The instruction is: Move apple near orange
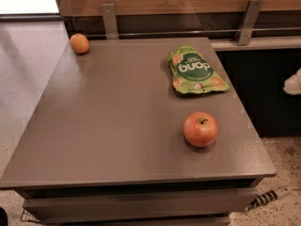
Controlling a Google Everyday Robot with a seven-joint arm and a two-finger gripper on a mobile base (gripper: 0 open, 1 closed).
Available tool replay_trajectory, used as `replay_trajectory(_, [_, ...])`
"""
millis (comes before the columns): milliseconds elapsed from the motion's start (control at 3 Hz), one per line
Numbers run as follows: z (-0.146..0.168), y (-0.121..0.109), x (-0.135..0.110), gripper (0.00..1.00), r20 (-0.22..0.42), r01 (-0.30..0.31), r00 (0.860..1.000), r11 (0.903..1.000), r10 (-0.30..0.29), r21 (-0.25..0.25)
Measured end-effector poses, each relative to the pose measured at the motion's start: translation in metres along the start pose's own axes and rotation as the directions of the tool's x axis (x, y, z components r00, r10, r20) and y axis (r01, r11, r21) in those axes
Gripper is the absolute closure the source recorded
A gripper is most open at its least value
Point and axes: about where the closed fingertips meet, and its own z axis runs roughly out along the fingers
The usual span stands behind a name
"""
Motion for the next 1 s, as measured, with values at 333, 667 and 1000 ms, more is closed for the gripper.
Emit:
replay_trajectory(333, [0.018,0.029,0.026,0.00,0.126,-0.031,0.991,0.9961,0.042,-0.082])
replay_trajectory(667, [0.032,0.060,0.020,0.00,0.286,-0.060,0.952,0.9818,0.111,-0.180])
replay_trajectory(1000, [0.049,0.083,0.010,0.00,0.395,-0.080,0.901,0.9621,0.182,-0.261])
